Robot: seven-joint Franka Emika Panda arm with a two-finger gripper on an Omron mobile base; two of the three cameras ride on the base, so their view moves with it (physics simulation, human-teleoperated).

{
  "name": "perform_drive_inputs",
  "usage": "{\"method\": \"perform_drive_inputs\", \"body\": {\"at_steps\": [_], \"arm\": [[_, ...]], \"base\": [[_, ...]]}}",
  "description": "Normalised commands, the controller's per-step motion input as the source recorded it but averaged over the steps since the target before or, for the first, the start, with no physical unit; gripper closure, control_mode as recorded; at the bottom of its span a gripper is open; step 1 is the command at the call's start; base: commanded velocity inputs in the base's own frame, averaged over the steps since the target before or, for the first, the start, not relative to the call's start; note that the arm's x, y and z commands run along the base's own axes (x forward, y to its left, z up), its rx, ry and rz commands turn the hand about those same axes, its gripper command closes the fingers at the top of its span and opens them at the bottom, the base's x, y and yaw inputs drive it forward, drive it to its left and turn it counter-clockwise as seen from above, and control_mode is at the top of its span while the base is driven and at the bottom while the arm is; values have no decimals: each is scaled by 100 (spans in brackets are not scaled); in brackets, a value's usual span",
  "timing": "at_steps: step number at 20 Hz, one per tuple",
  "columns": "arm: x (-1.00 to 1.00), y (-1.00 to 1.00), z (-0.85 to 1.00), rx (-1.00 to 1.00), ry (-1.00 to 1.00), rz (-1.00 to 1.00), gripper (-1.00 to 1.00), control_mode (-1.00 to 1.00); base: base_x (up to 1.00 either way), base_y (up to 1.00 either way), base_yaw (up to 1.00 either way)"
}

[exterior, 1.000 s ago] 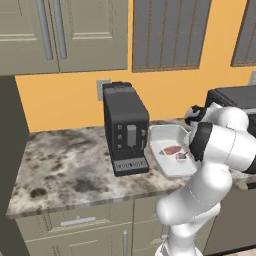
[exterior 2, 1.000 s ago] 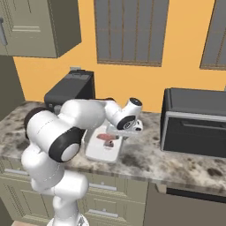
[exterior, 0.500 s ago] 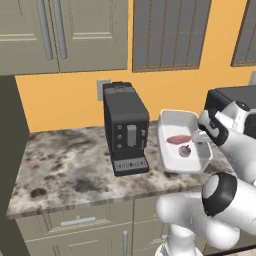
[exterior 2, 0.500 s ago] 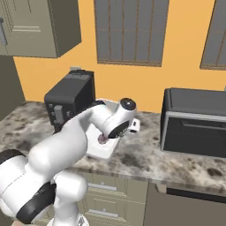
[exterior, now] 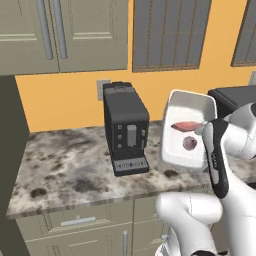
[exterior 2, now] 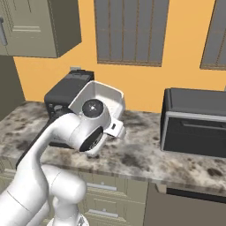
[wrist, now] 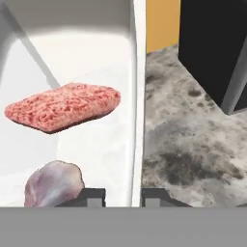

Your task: Place the tupperware on the second highest shelf of the fridge. Make space for the tupperware among the existing items by rearranging them on the shelves if needed. Close the fridge door when finished.

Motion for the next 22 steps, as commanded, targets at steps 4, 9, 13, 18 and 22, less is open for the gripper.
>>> {"method": "perform_drive_inputs", "body": {"at_steps": [4, 9, 13, 18, 22], "arm": [[-89, 42, 100, 13, -11, -43, 100, -100], [-75, 59, 84, 15, -1, -34, 100, -100], [-25, 9, 19, 21, -1, -2, 100, -100], [-6, 36, 2, 38, -1, 0, 100, -100], [-44, 33, 32, 29, 10, -18, 100, -100]], "base": [[0, 0, 0], [0, 0, 0], [0, 0, 0], [0, 0, 0], [0, 0, 0]]}}
